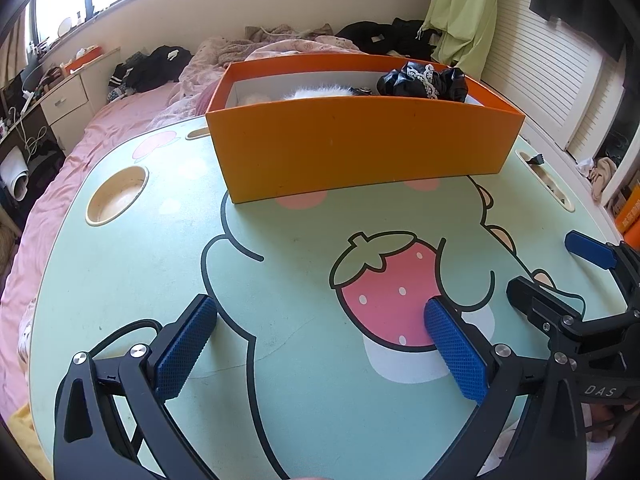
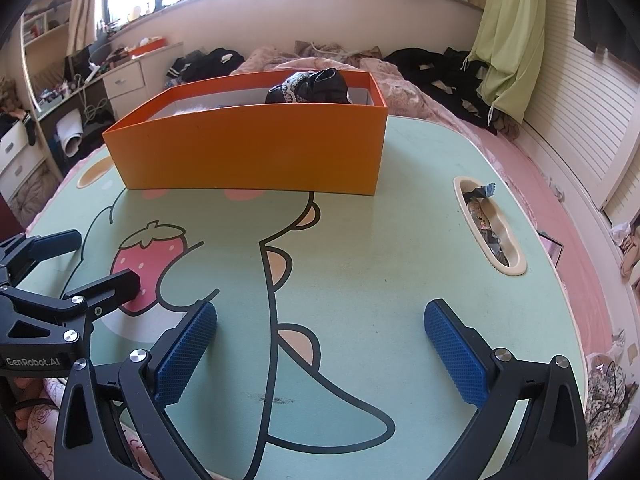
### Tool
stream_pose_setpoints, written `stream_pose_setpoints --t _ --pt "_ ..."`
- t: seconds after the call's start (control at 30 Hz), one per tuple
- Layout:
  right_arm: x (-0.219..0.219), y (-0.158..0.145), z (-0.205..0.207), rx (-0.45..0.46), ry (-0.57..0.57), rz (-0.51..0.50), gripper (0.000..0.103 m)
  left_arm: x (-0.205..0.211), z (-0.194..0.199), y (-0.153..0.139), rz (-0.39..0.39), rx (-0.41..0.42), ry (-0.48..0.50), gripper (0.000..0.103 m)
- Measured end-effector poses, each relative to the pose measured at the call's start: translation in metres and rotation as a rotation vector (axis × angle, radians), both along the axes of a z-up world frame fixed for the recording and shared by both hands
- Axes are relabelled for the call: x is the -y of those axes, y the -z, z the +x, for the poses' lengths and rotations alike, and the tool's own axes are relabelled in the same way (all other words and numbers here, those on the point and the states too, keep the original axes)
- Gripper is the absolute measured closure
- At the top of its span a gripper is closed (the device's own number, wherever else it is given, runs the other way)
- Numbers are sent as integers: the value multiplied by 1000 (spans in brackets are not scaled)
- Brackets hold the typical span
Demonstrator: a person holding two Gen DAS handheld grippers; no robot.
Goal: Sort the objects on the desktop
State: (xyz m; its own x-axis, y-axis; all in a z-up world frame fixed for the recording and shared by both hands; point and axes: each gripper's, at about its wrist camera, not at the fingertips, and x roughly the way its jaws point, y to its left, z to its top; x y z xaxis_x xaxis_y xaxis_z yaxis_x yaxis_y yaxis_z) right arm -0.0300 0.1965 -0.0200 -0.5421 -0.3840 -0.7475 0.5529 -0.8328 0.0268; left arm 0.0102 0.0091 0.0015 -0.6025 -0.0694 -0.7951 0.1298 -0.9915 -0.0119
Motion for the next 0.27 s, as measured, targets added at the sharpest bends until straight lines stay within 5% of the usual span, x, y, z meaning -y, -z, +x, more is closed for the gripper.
stream_pose_setpoints --t 0.27 --pt "0 1 1 0 1 0 0 -1 0 0 0 -1 -7 0"
